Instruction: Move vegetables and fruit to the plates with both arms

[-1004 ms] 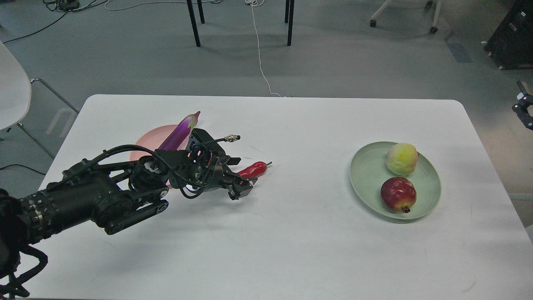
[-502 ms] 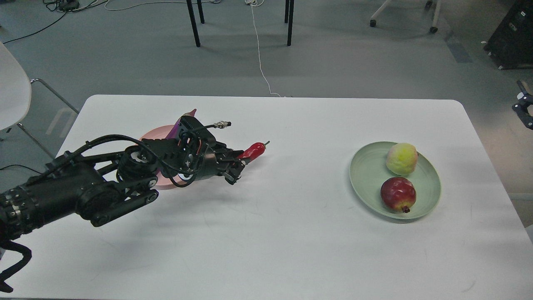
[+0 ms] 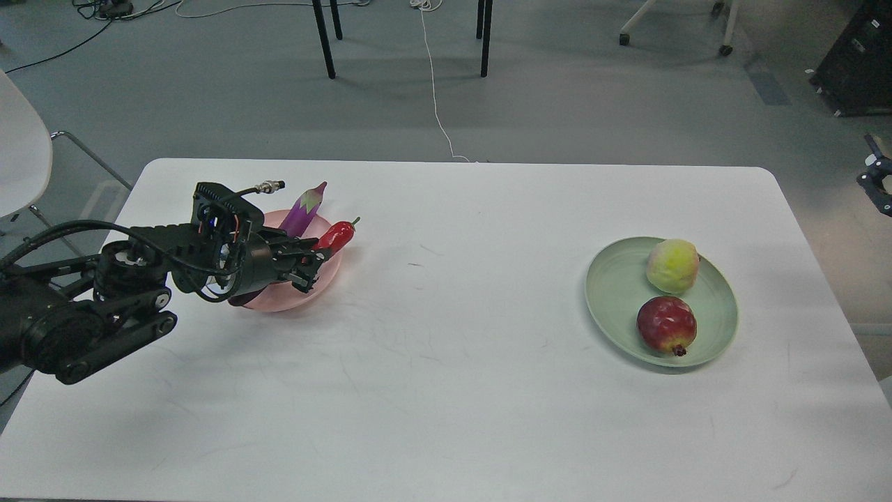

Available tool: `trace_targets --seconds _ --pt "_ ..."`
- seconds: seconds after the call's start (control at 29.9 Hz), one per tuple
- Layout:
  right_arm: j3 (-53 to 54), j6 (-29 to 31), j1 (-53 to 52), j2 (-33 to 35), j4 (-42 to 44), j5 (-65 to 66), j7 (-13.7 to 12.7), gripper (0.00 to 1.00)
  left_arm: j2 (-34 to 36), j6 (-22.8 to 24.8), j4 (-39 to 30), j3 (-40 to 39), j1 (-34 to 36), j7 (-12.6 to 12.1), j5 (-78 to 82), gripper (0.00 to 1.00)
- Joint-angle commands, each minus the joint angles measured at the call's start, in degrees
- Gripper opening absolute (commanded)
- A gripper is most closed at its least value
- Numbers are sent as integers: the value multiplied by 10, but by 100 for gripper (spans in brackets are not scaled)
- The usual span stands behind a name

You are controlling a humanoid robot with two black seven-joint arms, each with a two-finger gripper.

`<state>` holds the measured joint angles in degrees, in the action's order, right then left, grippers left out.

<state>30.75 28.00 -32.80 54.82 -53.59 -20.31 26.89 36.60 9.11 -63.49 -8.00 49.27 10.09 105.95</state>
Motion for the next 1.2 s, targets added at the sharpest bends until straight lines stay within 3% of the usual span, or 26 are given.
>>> trace_targets --seconds 0.0,0.03,0.07,0.37,0.54,0.64,0.8,1.17 --pt "0 0 -1 2 -2 0 0 98 -11 -1 31 1 -1 -1 0 45" --pt "0 0 -1 5 -1 0 0 98 -15 -1 40 1 -1 -1 0 60" --pt "0 0 0 7 -2 0 0 98 -18 -1 46 1 -1 -1 0 68" --pt "-1 0 2 11 -4 -1 0 98 -18 -1 43 0 0 0 1 72" --pt "0 0 1 11 -5 0 0 98 -9 -2 6 -35 7 5 -34 88" --pt "0 0 1 12 -2 0 0 98 7 -2 -10 -101 7 5 -132 96" --pt "18 0 1 10 5 0 0 98 9 -1 -1 -198 6 5 -387 98" --pt "64 0 -2 -41 59 -1 -10 98 -6 -2 42 -273 -1 6 -933 98"
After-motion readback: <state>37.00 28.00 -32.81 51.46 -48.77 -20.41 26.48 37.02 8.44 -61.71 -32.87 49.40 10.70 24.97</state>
